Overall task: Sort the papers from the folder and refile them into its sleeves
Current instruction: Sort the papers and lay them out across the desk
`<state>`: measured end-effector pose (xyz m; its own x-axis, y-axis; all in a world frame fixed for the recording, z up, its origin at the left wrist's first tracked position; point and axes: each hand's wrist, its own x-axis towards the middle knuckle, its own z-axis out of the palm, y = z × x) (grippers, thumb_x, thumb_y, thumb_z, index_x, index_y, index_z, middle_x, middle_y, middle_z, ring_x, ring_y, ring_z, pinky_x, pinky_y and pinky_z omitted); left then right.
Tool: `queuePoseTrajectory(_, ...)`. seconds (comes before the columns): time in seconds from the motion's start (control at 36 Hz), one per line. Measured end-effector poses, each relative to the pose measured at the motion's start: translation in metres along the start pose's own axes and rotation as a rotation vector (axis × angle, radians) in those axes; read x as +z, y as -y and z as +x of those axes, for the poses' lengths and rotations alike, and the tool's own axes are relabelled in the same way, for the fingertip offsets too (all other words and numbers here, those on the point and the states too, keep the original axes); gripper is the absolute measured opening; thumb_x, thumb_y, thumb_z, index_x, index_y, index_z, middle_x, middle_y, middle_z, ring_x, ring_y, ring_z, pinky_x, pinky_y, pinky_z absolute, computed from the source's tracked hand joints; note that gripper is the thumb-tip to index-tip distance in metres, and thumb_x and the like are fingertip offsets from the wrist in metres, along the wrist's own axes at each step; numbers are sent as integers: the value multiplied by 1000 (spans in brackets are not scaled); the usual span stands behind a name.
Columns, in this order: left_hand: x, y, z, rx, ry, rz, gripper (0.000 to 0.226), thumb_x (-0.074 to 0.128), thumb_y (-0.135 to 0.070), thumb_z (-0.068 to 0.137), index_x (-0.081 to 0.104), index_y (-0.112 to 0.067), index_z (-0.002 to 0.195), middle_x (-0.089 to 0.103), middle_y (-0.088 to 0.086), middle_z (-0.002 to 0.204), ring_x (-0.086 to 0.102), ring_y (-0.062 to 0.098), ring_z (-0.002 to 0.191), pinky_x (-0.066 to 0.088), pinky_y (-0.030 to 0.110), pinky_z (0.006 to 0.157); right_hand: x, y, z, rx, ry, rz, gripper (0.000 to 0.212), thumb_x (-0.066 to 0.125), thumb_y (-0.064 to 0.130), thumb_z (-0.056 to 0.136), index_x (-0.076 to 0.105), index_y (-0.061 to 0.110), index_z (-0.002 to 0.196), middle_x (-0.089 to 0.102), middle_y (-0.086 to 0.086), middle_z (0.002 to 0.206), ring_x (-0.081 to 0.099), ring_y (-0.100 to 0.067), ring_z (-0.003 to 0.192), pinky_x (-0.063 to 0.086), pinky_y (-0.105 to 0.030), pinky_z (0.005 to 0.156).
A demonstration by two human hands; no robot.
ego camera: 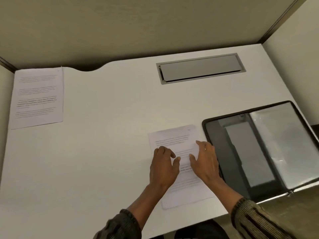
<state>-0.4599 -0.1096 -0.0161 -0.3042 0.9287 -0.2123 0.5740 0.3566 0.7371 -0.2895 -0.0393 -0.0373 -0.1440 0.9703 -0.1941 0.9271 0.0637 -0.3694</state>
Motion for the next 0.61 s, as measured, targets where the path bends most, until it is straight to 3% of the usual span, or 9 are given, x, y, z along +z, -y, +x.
queuePoseTrajectory(0.17,39,-21,0,-176,2,-20,20,75,-36,95,63,-20,101,58,-7,108,53,12,106,40,23,84,-11,-15,8,8,86,-37,67,72,35,95,43,8,149,50,-12,138,48,-26,123,51,-39,96)
queuePoseTrajectory(0.36,62,-34,-1,-291,-56,42,38,77,-43,93,62,-13,110,54,-3,113,47,15,109,42,23,90,-18,-24,20,74,108,212,54,77,25,92,51,18,140,53,0,121,52,-18,113,55,-35,89)
queuePoseTrajectory(0.47,65,-40,3,-353,-91,18,45,72,-57,94,63,-14,106,56,-2,114,49,17,110,41,26,90,-19,-33,26,69,180,365,55,77,23,93,54,17,143,54,5,109,57,-15,101,58,-36,87)
queuePoseTrajectory(0.61,63,-46,9,-421,-112,-40,67,60,-84,84,68,-19,97,58,-5,107,56,18,107,51,36,93,-20,-43,23,32,267,482,39,82,31,89,67,22,123,57,0,113,62,-12,91,59,-29,83)
